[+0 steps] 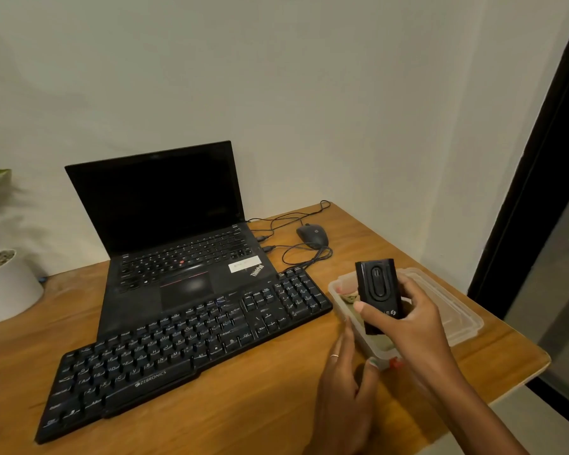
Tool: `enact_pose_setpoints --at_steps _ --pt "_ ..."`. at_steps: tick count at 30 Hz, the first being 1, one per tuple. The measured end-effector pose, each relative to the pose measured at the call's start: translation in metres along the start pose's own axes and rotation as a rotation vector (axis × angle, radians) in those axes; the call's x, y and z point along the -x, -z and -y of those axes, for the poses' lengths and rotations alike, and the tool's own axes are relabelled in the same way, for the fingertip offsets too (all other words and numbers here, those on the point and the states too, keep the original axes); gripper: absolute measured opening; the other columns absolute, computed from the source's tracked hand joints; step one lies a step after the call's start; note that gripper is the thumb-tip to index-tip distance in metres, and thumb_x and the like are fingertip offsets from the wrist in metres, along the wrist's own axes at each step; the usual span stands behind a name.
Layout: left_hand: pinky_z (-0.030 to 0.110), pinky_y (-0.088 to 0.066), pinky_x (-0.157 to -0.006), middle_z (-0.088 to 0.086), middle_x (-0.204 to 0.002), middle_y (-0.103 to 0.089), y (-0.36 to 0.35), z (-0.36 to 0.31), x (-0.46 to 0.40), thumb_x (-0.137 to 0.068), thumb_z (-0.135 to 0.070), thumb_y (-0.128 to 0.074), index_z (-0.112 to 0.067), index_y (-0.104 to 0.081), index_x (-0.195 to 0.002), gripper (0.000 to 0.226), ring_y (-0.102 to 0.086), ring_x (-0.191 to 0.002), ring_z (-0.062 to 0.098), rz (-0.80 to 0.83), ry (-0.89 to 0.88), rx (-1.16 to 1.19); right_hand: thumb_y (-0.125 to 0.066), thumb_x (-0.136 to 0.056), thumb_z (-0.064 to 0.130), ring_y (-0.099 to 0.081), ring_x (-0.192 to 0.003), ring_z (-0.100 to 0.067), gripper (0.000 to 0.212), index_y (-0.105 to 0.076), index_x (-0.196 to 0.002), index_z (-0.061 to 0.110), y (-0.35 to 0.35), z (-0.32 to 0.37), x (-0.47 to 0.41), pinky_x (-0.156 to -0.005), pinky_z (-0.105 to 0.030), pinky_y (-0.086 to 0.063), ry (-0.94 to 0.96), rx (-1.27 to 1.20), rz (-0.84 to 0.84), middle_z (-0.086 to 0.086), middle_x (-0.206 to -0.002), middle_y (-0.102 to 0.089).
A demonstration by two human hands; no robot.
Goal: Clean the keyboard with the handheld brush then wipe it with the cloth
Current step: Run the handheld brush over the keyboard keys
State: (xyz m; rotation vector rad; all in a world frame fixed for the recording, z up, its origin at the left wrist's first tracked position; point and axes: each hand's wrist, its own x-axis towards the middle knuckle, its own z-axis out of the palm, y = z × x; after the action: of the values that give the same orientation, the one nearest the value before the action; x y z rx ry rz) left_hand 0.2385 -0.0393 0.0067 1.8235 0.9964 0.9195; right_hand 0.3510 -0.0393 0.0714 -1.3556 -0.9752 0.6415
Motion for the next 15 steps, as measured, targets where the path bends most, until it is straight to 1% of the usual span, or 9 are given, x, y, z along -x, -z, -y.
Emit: enact_pose_setpoints --at_steps 2,4,5,7,8,10,12,13,15 --pt "0.02 -0.031 -0.11 -0.022 -0.152 -0.027 0.0 0.0 -0.001 -0.097 -0.026 -0.042 -0.04 -0.014 -0.151 0.063 -0.027 -0.134 -0.011 -0.012 -0.022 0.027 -0.08 -0.069 0.015 -0.06 -0.103 -0.016 0.058 -0.055 -0.12 0.028 -0.002 0.004 0.007 -0.065 -0.021 -0.054 -0.028 -0.079 0.051 0.003 -0.112 -0.059" --pt "0.023 -0.038 -0.105 -0.022 -0.144 -0.038 0.0 0.002 -0.001 -0.096 -0.024 -0.044 -0.041 -0.024 -0.149 0.058 -0.036 -0.13 -0.007 -0.041 -0.04 0.053 -0.079 -0.069 0.016 -0.063 -0.097 -0.013 0.058 -0.052 -0.118 0.031 -0.006 0.008 0.016 -0.065 -0.023 -0.056 -0.058 -0.163 0.101 0.005 -0.108 -0.061" --pt "0.025 -0.04 -0.103 -0.024 -0.14 -0.041 0.0 0.003 0.0 -0.095 -0.025 -0.044 -0.045 -0.029 -0.146 0.056 -0.039 -0.128 -0.006 -0.068 -0.046 0.065 -0.077 -0.067 0.019 -0.065 -0.096 -0.014 0.056 -0.051 -0.115 0.033 -0.008 0.009 0.02 -0.067 -0.026 -0.058 -0.081 -0.213 0.129 0.003 -0.106 -0.063" --pt "0.023 -0.042 -0.099 -0.033 -0.129 -0.045 0.003 0.003 0.0 -0.094 -0.024 -0.046 -0.059 -0.037 -0.133 0.054 -0.044 -0.122 -0.008 -0.12 -0.05 0.085 -0.074 -0.064 0.024 -0.067 -0.096 -0.017 0.054 -0.05 -0.112 0.035 -0.01 0.011 0.028 -0.071 -0.032 -0.059 -0.12 -0.29 0.186 0.002 -0.102 -0.069" --pt "0.023 -0.043 -0.098 -0.035 -0.126 -0.047 0.004 0.004 0.0 -0.094 -0.023 -0.048 -0.062 -0.039 -0.129 0.053 -0.046 -0.12 -0.008 -0.132 -0.047 0.094 -0.072 -0.065 0.023 -0.068 -0.094 -0.016 0.053 -0.049 -0.111 0.035 -0.009 0.011 0.032 -0.069 -0.03 -0.058 -0.125 -0.309 0.208 0.003 -0.098 -0.071" --pt "0.032 -0.047 -0.096 -0.024 -0.127 -0.05 0.008 0.006 0.003 -0.09 -0.028 -0.051 -0.049 -0.044 -0.133 0.048 -0.051 -0.119 0.001 -0.136 -0.061 0.105 -0.07 -0.066 0.022 -0.07 -0.085 -0.012 0.053 -0.048 -0.112 0.033 -0.009 0.009 0.037 -0.06 -0.023 -0.056 -0.127 -0.291 0.22 0.004 -0.089 -0.073" --pt "0.038 -0.05 -0.092 -0.017 -0.126 -0.051 0.012 0.006 0.006 -0.087 -0.034 -0.052 -0.043 -0.046 -0.132 0.046 -0.054 -0.117 0.008 -0.108 -0.094 0.089 -0.072 -0.063 0.027 -0.072 -0.078 -0.02 0.056 -0.05 -0.114 0.031 -0.007 0.009 0.042 -0.059 -0.026 -0.057 -0.157 -0.291 0.195 -0.004 -0.089 -0.073" --pt "0.038 -0.05 -0.092 -0.019 -0.126 -0.051 0.016 0.006 0.008 -0.088 -0.039 -0.051 -0.044 -0.046 -0.131 0.044 -0.054 -0.117 0.007 -0.105 -0.1 0.066 -0.075 -0.061 0.033 -0.072 -0.077 -0.025 0.058 -0.051 -0.114 0.031 -0.008 0.008 0.044 -0.06 -0.03 -0.058 -0.171 -0.311 0.192 -0.007 -0.091 -0.073" --pt "0.031 -0.047 -0.093 -0.027 -0.126 -0.048 0.025 0.007 0.012 -0.089 -0.052 -0.048 -0.049 -0.044 -0.131 0.043 -0.049 -0.119 -0.001 -0.121 -0.1 0.001 -0.083 -0.055 0.049 -0.071 -0.084 -0.03 0.063 -0.056 -0.111 0.036 -0.008 0.006 0.047 -0.067 -0.037 -0.059 -0.209 -0.36 0.205 -0.008 -0.097 -0.072"
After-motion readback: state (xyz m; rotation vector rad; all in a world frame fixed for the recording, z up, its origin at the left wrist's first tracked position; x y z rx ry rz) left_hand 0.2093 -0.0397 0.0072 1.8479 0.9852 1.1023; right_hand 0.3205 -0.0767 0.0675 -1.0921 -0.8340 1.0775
